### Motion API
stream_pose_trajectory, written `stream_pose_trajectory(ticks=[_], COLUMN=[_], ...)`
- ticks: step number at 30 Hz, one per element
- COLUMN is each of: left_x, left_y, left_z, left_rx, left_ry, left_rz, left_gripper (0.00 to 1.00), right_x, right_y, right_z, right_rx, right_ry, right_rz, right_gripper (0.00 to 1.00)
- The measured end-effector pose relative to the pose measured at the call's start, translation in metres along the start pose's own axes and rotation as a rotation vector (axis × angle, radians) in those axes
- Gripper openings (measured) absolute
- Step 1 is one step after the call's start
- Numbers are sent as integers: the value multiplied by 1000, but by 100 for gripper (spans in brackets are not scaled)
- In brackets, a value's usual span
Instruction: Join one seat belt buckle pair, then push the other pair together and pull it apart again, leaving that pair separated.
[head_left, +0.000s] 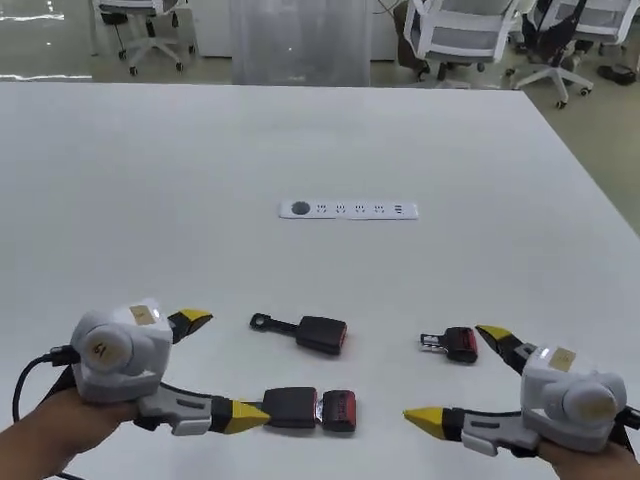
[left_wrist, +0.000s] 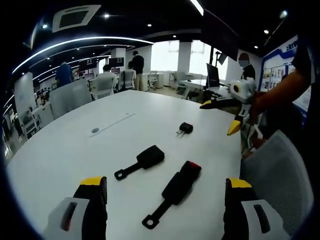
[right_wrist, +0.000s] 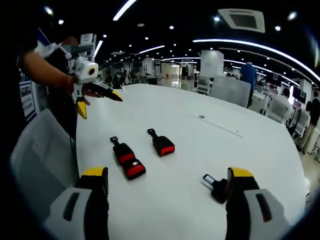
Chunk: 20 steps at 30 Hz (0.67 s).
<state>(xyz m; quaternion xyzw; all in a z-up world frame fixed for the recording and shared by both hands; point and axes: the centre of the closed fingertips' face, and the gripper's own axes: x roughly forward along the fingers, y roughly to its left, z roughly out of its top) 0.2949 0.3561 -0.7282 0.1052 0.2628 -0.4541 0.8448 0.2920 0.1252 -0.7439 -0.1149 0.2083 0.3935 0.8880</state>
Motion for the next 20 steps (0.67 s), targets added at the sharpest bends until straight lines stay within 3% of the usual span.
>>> stream_pose_trajectory(ticks=[6, 9, 15, 20], left_x=[-18, -25, -29, -31], left_y=[-10, -9, -15, -18], left_z=[-4, -6, -8, -3], left_rx=[-5, 0, -14, 5], left_ry=[-8, -7, -16, -25], left_rz=[-23, -22, -21, -25], left_gripper=[100, 100, 100, 100], right_x=[-13, -18, -31, -38], right_y=[17, 19, 16, 22], right_z=[-2, -8, -12, -11], right_rx=[14, 13, 32, 19], right_ry=[-13, -4, -16, -16], right_rz=[23, 20, -13, 1], right_gripper=[100, 100, 100, 100])
